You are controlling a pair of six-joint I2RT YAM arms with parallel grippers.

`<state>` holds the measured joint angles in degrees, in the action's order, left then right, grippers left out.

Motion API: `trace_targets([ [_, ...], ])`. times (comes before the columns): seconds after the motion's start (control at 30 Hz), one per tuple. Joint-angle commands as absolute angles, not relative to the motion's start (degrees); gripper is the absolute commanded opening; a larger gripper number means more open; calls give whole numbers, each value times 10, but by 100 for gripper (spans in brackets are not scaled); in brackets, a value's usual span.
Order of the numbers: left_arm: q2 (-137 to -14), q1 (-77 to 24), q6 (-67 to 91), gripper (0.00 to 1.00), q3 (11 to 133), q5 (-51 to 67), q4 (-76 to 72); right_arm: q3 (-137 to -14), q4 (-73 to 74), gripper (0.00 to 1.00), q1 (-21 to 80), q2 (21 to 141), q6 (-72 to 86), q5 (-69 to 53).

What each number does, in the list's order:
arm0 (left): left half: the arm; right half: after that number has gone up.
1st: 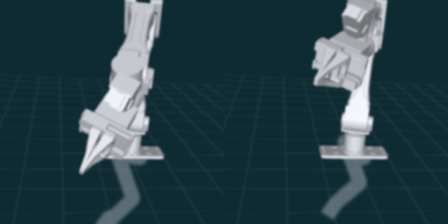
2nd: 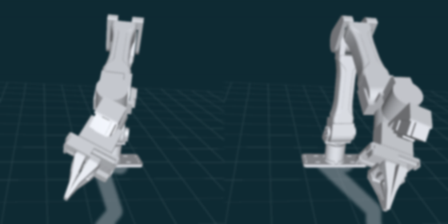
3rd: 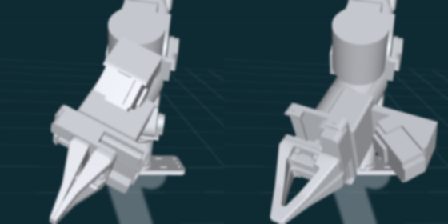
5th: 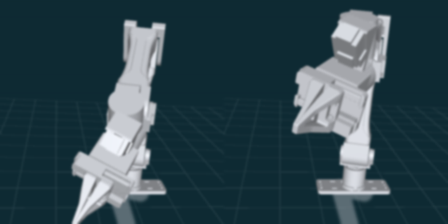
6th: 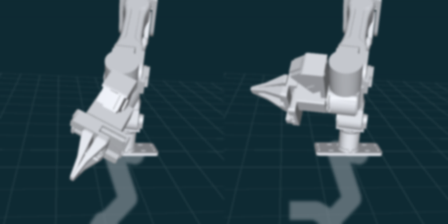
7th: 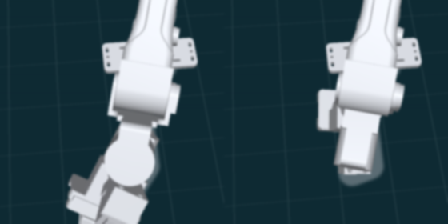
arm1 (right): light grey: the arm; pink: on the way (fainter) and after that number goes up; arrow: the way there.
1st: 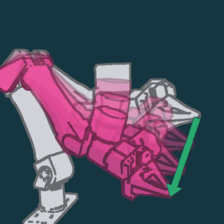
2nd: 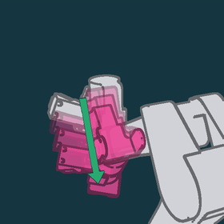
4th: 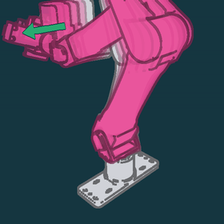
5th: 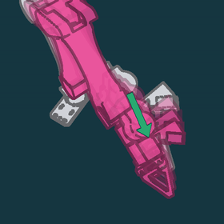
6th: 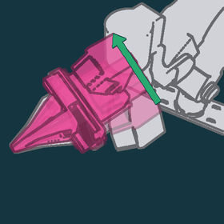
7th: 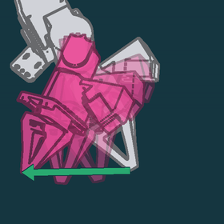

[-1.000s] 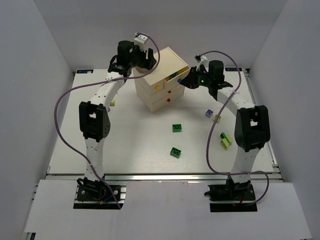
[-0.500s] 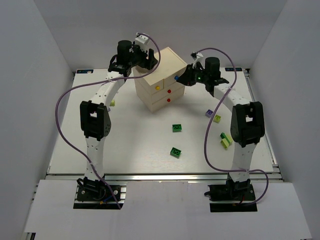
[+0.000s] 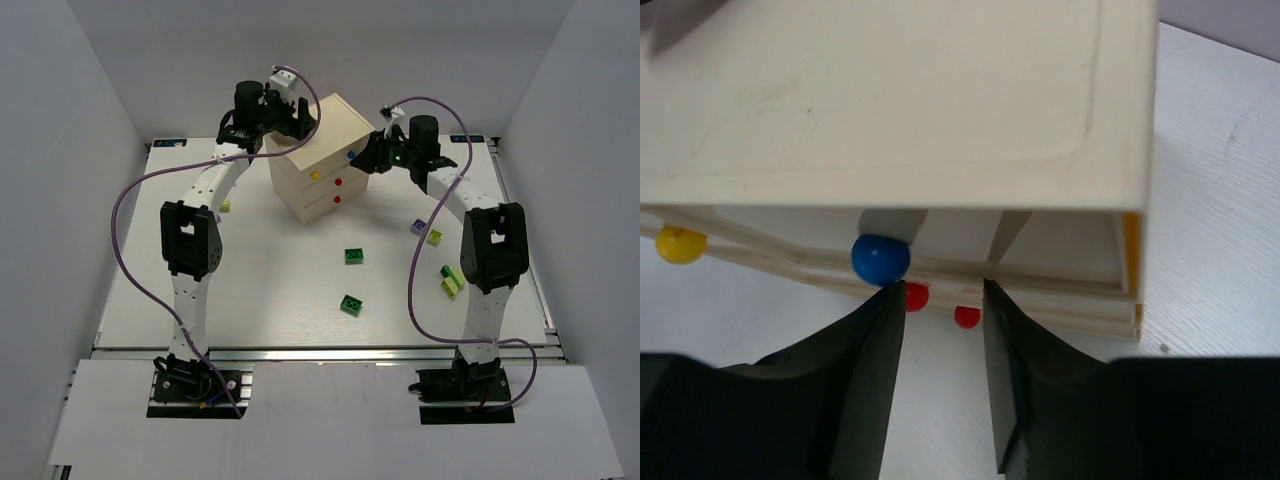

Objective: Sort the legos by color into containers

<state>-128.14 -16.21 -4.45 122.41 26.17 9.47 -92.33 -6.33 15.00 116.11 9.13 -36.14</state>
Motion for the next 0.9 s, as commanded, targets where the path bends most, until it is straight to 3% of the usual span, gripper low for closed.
trace_targets([
  [0.0,-1282,-178,-8,84,1201,268,152,-887,-113,45,167,1102,68,-379],
  [0.27,-1225,-166,67,87,1162,143,92,-783,-93,51,164,996,35,-380],
  [0.5,-1171,-143,133,93,1164,38,55,-742,-13,68,164,933,4,-381],
  [0.67,-1108,-126,157,93,1137,16,66,-716,56,73,163,876,-43,-394],
  [0.8,-1001,-126,162,94,1003,38,40,-710,136,73,163,832,-131,-472],
  [0.87,-909,-126,169,93,880,64,19,-705,194,71,166,816,-200,-490],
])
